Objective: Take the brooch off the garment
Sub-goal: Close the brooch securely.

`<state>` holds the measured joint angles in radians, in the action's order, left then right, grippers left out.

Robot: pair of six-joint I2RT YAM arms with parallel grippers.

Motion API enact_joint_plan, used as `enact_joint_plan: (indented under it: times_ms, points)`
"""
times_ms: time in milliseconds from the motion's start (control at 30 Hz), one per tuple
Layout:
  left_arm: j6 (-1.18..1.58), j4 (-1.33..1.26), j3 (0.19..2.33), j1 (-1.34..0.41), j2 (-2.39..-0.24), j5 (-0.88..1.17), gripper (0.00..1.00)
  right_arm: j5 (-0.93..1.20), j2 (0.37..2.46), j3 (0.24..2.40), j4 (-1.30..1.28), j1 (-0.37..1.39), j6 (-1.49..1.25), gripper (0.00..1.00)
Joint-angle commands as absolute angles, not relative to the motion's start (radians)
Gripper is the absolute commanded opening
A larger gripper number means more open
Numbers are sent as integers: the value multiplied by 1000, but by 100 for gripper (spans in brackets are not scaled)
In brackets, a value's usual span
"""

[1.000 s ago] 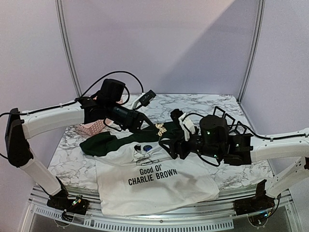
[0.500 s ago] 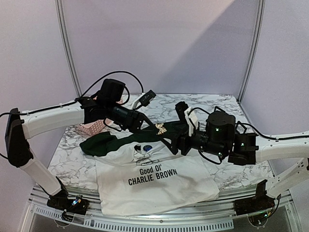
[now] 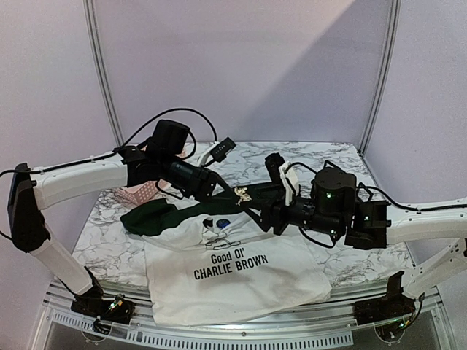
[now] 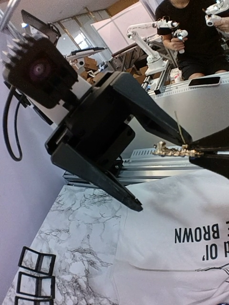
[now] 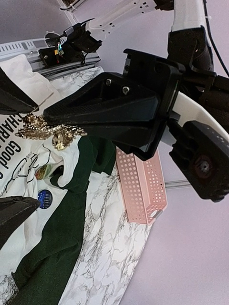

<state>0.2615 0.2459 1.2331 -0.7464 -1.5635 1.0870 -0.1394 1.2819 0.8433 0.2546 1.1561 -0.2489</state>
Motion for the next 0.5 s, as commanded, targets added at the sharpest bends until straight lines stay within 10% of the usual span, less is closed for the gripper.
enact_joint_plan:
  times_ms: [0, 467]
  points:
    - [231, 277, 1242, -756, -1572, 1075, 0, -143, 1298, 866, 241, 1161, -265, 55]
    - [141, 370, 1268, -781, -1572, 1052, 0, -58, 1299, 855, 258, 1129, -316, 40]
